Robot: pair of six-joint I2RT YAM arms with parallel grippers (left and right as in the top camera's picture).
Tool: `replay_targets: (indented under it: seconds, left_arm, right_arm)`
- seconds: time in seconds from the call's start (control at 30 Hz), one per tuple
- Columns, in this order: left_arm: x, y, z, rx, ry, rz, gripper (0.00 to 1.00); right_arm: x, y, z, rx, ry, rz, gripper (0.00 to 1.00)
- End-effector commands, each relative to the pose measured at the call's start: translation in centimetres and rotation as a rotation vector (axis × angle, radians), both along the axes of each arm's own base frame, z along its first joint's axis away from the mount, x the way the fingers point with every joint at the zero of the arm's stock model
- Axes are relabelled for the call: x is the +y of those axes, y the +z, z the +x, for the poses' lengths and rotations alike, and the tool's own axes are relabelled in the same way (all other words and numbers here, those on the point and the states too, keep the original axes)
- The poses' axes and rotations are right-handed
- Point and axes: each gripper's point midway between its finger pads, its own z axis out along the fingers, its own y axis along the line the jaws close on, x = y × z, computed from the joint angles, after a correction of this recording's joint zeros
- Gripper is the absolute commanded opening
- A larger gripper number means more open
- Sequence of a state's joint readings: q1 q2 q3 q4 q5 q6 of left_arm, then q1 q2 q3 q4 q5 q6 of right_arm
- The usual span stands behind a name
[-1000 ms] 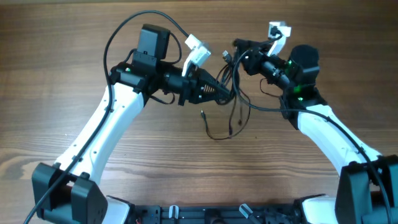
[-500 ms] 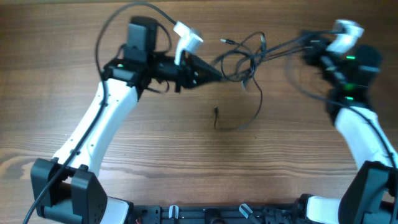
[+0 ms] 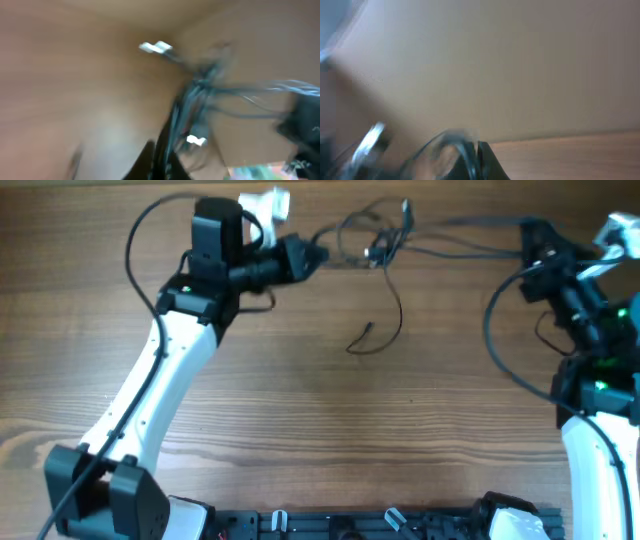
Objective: Untangle cables
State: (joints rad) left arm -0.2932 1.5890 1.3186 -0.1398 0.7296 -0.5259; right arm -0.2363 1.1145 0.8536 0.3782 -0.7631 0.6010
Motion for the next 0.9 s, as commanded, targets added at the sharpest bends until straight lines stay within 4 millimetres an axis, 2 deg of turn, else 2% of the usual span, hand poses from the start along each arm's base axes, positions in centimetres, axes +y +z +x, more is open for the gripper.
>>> replay_targets:
  seconds: [0.0,0.07,0.1,0.17,0.2,0.23,0.27,0.3,0.33,0.37,0.43,0.53,0.57,0.6,0.67,0.7,0.73,0.8,0.87]
  left_arm:
    - [-8.6,5.0,-8.0,-0.315,-0.527,-0.165,0.04]
    - [-11.4,5.5,-10.8,-0.378,-0.64,-0.202,0.04]
    - [-11.7,5.5,-11.1,-0.379,-0.65,-0.205,0.04]
    - [-11.2,5.4,-10.5,-0.37,-0.632,-0.199,0.04]
    - [-10.0,5.3,-9.3,-0.355,-0.596,-0.191,0.04]
    - [-7.9,5.0,-7.6,-0.324,-0.536,-0.174,0.04]
    - [-5.1,4.2,-5.4,-0.262,-0.454,-0.152,0.04]
    - [-2.2,3.1,-3.6,-0.189,-0.376,-0.135,0.04]
    - [0.1,2.2,-2.4,-0.123,-0.314,-0.125,0.04]
    - [3.0,0.9,-1.3,-0.033,-0.236,-0.117,0.04]
    - [7.9,-1.2,-0.1,0.112,-0.109,-0.119,0.04]
    - [12.9,-3.7,0.8,0.256,0.068,-0.092,0.04]
    - [14.3,-4.8,0.9,0.307,0.13,-0.071,0.04]
    - [15.1,-5.6,0.8,0.347,0.166,-0.055,0.04]
    - [14.3,-5.8,-0.2,0.29,0.087,-0.019,0.04]
    - [12.4,-4.9,-1.4,0.19,-0.047,-0.022,0.04]
    - [11.0,-4.1,-2.3,0.115,-0.142,-0.035,0.04]
    - [7.0,-2.7,-5.0,-0.072,-0.365,-0.056,0.04]
    - [4.1,-2.5,-6.8,-0.187,-0.488,-0.036,0.04]
  right_arm:
    - [7.4,-0.2,-2.0,-0.024,0.245,-0.055,0.05]
    - [10.5,-1.1,-1.8,-0.017,0.241,-0.092,0.05]
    - [10.7,-1.7,-1.3,0.002,0.201,-0.106,0.04]
    - [9.1,-3.7,0.1,0.096,0.047,-0.12,0.04]
    - [7.2,-5.0,0.8,0.159,-0.065,-0.129,0.04]
    - [3.9,-6.5,1.1,0.247,-0.227,-0.151,0.04]
    - [0.6,-7.4,0.6,0.316,-0.379,-0.175,0.04]
    - [-2.7,-8.1,-0.3,0.377,-0.53,-0.198,0.04]
    - [-5.0,-8.3,-1.3,0.41,-0.635,-0.213,0.04]
    - [-8.2,-8.5,-3.0,0.452,-0.789,-0.227,0.04]
    - [-11.8,-8.7,-5.5,0.5,-0.969,-0.181,0.04]
    - [-13.3,-9.2,-6.4,0.532,-1.031,-0.11,0.04]
    - [-13.5,-9.6,-6.5,0.547,-1.039,-0.076,0.05]
    - [-12.9,-10.0,-6.1,0.561,-1.003,-0.071,0.13]
    - [-10.1,-11.0,-4.8,0.598,-0.821,-0.052,0.59]
    - [-7.6,-11.6,-4.1,0.62,-0.668,-0.058,0.88]
    - [-5.5,-12.0,-3.6,0.624,-0.53,-0.082,0.96]
    - [-1.1,-12.9,-3.2,0.635,-0.245,-0.099,1.0]
    - [1.9,-13.4,-3.3,0.633,-0.04,-0.1,0.99]
